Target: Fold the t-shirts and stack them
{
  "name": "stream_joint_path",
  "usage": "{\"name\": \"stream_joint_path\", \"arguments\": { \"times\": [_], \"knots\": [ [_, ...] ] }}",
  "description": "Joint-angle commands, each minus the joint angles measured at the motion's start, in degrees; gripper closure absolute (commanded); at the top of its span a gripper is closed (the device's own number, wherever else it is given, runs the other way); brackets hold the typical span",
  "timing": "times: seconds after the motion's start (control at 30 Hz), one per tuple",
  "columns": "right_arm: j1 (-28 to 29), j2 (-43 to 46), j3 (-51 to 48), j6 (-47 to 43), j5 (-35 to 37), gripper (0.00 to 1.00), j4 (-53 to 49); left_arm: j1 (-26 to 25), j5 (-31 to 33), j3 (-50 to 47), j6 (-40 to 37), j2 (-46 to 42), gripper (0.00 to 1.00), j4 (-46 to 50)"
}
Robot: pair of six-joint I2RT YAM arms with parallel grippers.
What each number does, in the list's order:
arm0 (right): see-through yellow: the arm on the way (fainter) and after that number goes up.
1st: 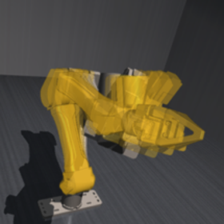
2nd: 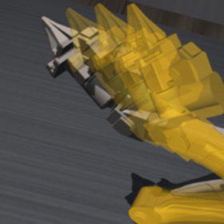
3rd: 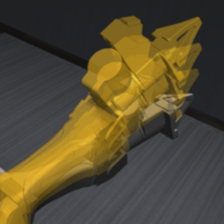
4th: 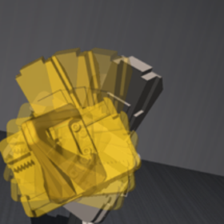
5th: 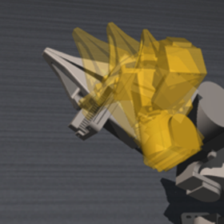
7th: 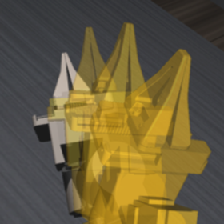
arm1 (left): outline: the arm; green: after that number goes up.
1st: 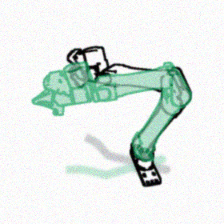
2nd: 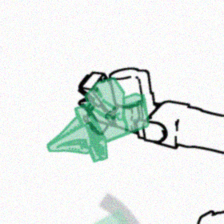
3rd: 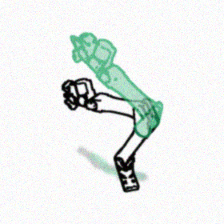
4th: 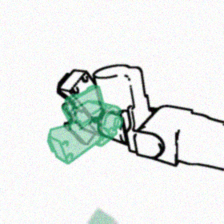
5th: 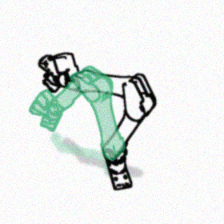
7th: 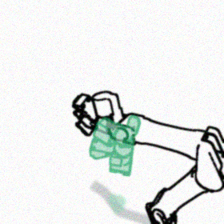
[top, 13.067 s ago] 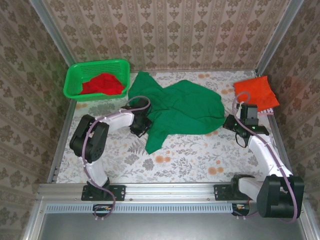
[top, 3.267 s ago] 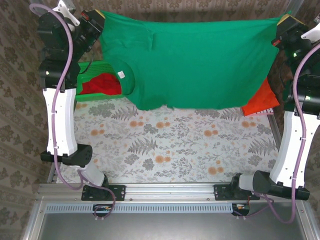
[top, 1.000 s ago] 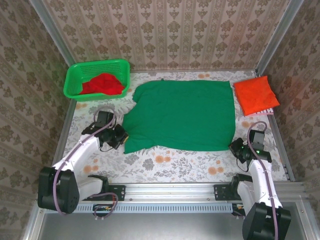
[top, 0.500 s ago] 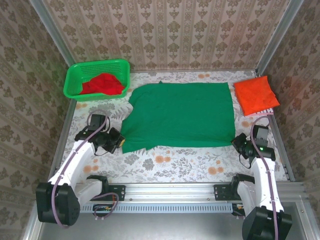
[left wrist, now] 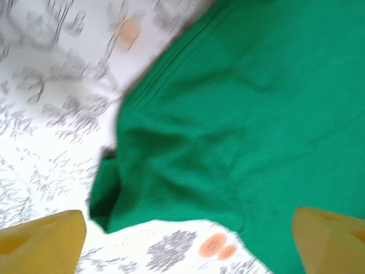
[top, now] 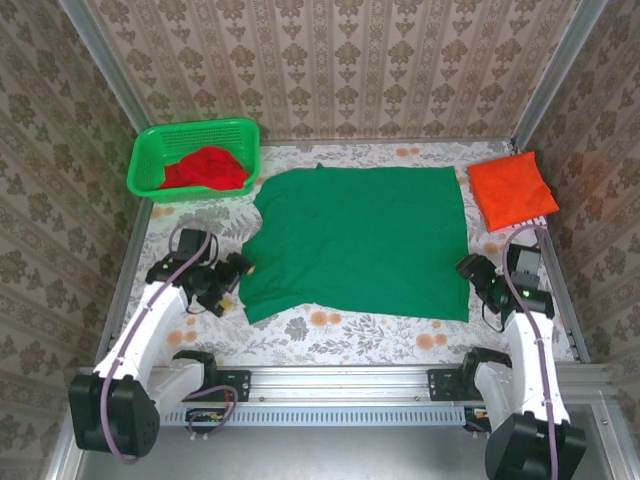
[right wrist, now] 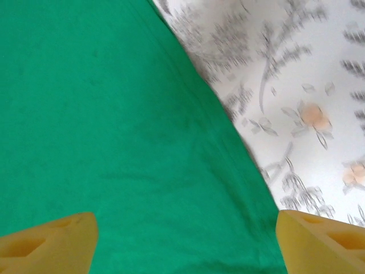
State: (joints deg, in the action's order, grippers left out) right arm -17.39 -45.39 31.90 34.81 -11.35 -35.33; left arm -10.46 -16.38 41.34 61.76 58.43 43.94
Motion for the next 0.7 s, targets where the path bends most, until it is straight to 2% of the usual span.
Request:
{"name": "stream_joint_path", "arguments": {
  "times": [0.0,0.13,0.23,0.43,0.67],
  "knots": [
    [3.0,-6.3,4.0,-3.4,-1.0,0.17,9.2,-1.7,3.6,7.3,-7.7,8.4,0.0,-6.9],
    [11.7,-19.2,10.8,-7.5,3.2,0.15,13.9,-4.5,3.2,17.9,-14.4,24.3,0.0,-14.1],
    [15.2,-28.0,15.0,-7.0,4.9,0.15,17.6,-7.1,3.4,25.5,-18.3,34.4,0.0,-18.9],
    [16.3,-43.0,20.7,-2.8,5.7,0.18,23.5,-9.1,0.0,39.3,-20.4,52.5,0.0,-20.1],
    [15.4,-56.3,27.5,-1.8,7.7,0.18,24.4,-8.2,-0.6,47.2,-20.5,63.0,0.0,-19.1]
  ]
}}
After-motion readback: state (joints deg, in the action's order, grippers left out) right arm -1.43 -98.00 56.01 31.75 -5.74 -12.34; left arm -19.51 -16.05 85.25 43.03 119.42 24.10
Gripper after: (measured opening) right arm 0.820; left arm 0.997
